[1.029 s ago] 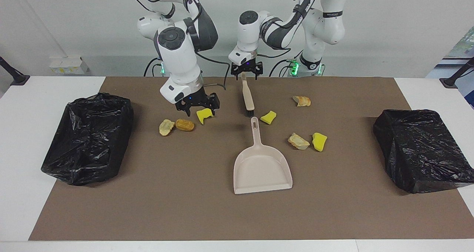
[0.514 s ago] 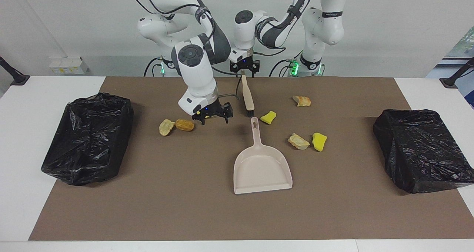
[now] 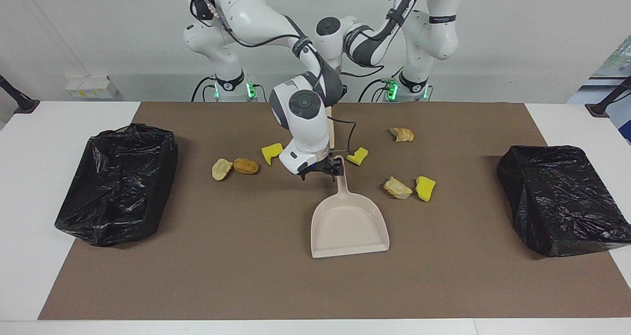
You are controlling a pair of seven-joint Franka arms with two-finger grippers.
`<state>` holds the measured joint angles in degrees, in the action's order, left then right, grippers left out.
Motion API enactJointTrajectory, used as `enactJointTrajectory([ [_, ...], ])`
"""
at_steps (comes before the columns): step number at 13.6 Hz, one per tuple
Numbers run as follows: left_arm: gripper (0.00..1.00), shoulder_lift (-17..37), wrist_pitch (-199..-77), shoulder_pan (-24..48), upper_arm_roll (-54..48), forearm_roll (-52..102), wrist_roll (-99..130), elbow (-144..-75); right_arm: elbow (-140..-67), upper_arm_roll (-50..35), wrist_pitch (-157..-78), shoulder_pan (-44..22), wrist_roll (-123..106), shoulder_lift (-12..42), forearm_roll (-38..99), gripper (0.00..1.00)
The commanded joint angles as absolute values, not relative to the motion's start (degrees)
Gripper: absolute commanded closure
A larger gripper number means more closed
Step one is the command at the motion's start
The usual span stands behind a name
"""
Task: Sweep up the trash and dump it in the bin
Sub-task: 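Grasp the dustpan handle with the right gripper while the left gripper grasps the brush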
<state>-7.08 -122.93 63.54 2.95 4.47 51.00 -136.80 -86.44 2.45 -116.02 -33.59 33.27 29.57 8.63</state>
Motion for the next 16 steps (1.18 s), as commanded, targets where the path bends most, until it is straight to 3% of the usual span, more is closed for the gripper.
enactJointTrajectory([
  [1, 1.00, -10.8, -112.2, 59.5, 3.2, 5.6, 46.2, -133.8, -84.3, 2.4, -116.2, -34.6, 34.2, 31.1, 7.7, 0.00],
  [3, 1.00, -16.7, -103.5, 57.3, 3.3, 4.9, 42.5, -134.4, -84.5, 2.4, -115.6, -34.7, 33.5, 30.9, 7.6, 0.00],
  [6, 1.00, -20.6, -97.0, 49.6, 3.2, 2.9, 35.6, -134.9, -84.8, 2.4, -116.5, -34.0, 26.6, 30.9, 8.2, 0.00],
  [9, 1.00, -23.7, -93.4, 42.3, 3.2, -1.0, 32.7, -137.6, -90.8, 1.9, -124.3, -35.6, 25.0, 28.8, 9.1, 0.00],
  [11, 1.00, -23.7, -95.7, 34.8, 3.3, -2.6, 28.4, -137.3, -93.2, 1.3, -124.8, -37.0, 25.7, 27.3, 8.8, 0.00],
  [14, 1.00, -23.6, -97.4, 24.3, 3.2, -2.7, 20.3, -137.7, -93.4, 1.8, -122.7, -39.7, 27.8, 26.5, 5.7, 0.07],
  [16, 1.00, -21.9, -104.7, 20.1, 3.2, -2.7, 17.4, -137.7, -93.3, 1.6, -122.7, -39.9, 30.0, 26.3, -0.1, 0.14],
])
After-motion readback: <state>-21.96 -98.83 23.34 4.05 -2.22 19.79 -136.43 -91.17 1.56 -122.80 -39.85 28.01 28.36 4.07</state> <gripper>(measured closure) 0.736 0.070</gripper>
